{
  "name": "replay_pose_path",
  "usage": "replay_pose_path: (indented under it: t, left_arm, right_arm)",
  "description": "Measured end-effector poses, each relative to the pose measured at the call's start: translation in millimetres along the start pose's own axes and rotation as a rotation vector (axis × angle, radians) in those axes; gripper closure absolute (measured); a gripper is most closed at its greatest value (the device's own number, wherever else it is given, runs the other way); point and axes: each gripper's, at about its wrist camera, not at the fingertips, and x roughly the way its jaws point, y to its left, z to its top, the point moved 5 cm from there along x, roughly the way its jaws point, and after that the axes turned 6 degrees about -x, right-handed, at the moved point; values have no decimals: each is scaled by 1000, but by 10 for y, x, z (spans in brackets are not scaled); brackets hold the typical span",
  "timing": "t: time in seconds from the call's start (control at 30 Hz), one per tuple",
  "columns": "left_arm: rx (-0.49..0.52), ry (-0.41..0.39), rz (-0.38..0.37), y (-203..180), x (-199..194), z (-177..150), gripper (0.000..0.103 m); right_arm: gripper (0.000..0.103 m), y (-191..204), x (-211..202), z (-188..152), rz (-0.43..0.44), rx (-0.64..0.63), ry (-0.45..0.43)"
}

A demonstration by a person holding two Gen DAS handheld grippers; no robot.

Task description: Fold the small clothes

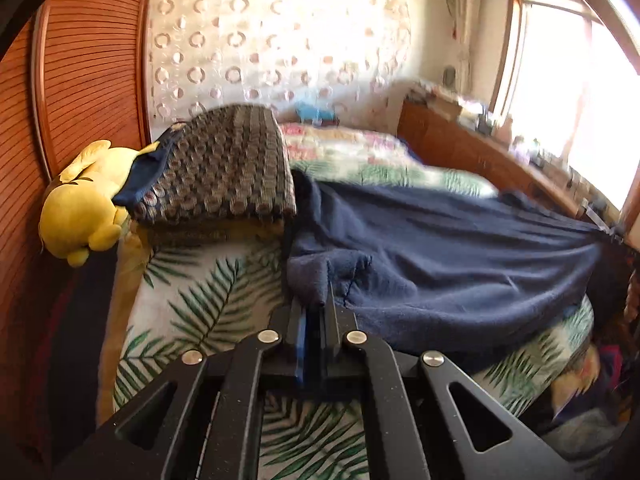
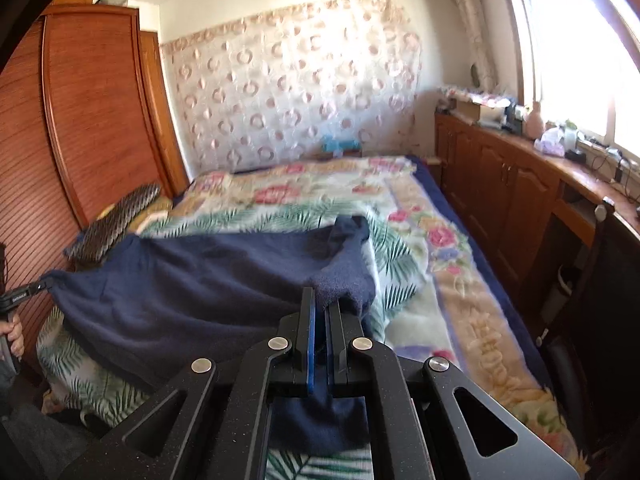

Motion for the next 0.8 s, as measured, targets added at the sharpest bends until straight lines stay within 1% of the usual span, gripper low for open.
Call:
replay_pose_path:
  t: [0.03, 0.1, 0.13, 0.17, 0.2, 0.23, 0.27, 0.3, 0.33, 0.37, 0.4, 0.43, 0.47, 0.5, 0.53, 0.57, 0.63, 0.67, 0.8]
  left_arm:
    - [10, 8, 2, -10, 22, -52, 98]
    - [13, 24, -1, -5, 42, -133, 97]
    - [14, 27, 2, 7, 48, -156, 94]
    - [14, 27, 5, 22, 42, -169, 89]
    - [10, 24, 11, 36, 35, -182, 86]
    - [3, 22, 18, 61, 27, -190, 79]
    - [-7, 20, 21, 91, 23, -194, 72]
    - [-13, 19, 19, 122, 21, -200, 70]
    - [-21, 17, 16, 141, 16, -203, 65]
    - [-27, 17, 12, 148, 14, -209, 64]
    - [-28, 21, 10, 151, 21, -217, 64]
    - [-26, 26, 12, 154, 35, -219, 63]
    - [-22, 32, 17, 152, 48, -224, 58]
    - [-18, 36, 22, 146, 60, -234, 56]
    - [-14, 37, 23, 144, 65, -241, 48]
    - [-15, 38, 20, 138, 67, -251, 38]
    - [-22, 44, 11, 129, 81, -263, 26]
    - [-22, 45, 14, 126, 90, -268, 24]
    - [-31, 45, 36, 111, 136, -262, 24]
  right_arm:
    - [100, 5, 46, -76, -27, -11, 17]
    - [100, -7, 119, -156, -15, 10, 36]
    - [100, -9, 146, -191, -13, 15, 45]
    - [99, -17, 177, -191, -26, 12, 52]
    - [96, -19, 191, -195, -33, 9, 56]
    - [91, -25, 198, -185, -39, 6, 56]
    - [90, -25, 206, -158, -44, 3, 55]
    - [89, -17, 207, -132, -51, -2, 54]
    - [85, 0, 200, -113, -59, -11, 54]
    - [77, 58, 167, -116, -70, -22, 54]
    - [72, 69, 161, -102, -91, -35, 52]
    - [57, 78, 112, -130, -116, -48, 49]
    - [50, 100, 93, -118, -139, -61, 40]
    - [50, 131, 88, -99, -150, -69, 31]
    - [50, 153, 85, -93, -154, -68, 25]
    - [50, 176, 96, -78, -146, -58, 18]
    - [50, 241, 142, -46, -112, -44, 12]
    - [50, 298, 201, -6, -96, -44, 11]
    - [50, 598, 521, 113, -27, -91, 17]
